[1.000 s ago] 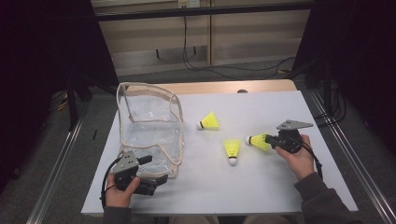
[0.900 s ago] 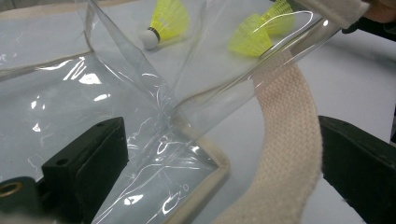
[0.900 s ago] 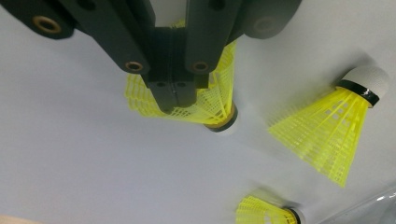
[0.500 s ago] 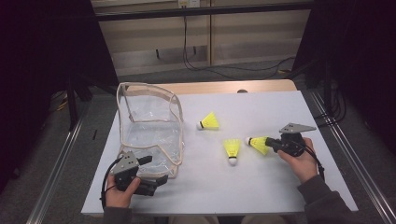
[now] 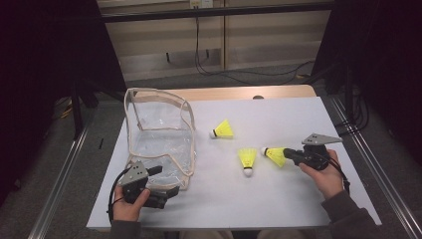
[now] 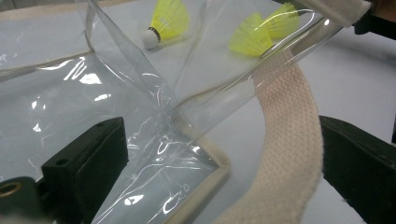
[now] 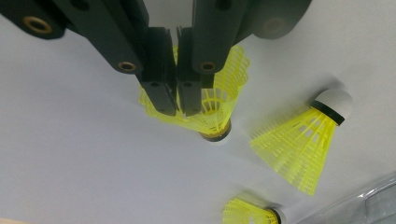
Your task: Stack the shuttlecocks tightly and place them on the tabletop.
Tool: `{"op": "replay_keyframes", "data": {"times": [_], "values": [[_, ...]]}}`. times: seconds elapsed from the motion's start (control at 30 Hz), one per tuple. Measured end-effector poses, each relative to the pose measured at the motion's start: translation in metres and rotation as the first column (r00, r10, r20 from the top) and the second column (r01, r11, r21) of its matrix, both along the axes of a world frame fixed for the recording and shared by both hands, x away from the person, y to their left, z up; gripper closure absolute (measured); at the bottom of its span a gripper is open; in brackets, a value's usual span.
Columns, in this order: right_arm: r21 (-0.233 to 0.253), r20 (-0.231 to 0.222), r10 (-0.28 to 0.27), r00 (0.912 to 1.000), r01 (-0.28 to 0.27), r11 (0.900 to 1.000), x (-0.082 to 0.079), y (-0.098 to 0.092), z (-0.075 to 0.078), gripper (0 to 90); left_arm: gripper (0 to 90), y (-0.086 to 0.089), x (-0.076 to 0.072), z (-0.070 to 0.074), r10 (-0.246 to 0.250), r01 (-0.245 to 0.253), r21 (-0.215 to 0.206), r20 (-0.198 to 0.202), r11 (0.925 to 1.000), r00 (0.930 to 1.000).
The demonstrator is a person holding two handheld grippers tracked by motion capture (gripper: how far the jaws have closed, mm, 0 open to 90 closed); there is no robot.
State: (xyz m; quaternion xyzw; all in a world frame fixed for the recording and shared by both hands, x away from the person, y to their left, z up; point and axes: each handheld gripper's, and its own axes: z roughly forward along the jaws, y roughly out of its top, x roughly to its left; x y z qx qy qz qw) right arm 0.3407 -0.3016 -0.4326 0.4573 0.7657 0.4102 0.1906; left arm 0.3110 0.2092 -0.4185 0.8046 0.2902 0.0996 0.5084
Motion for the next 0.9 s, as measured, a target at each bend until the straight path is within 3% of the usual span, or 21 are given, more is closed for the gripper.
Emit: {"op": "replay_keyframes", "data": {"times": [0.5, 0.77, 0.9], "values": [[0.032, 0.019, -0.005, 0.9998, 0.004, 0.999, -0.009, -0.002, 0.005, 78.3, 3.7, -0.001, -0.001, 0.0, 0.003, -0.003, 0.003, 0.0, 1.0, 1.0], [0.062, 0.029, -0.018, 0.9994, 0.016, 0.998, -0.014, -0.005, 0.007, 68.7, 3.7, -0.001, 0.0, 0.0, 0.004, -0.004, 0.006, -0.003, 1.0, 1.0], [0.067, 0.029, -0.018, 0.9994, 0.016, 0.998, -0.016, -0.002, 0.008, 59.8, 3.7, -0.001, 0.0, 0.0, 0.002, -0.002, 0.002, -0.002, 1.0, 1.0]]}}
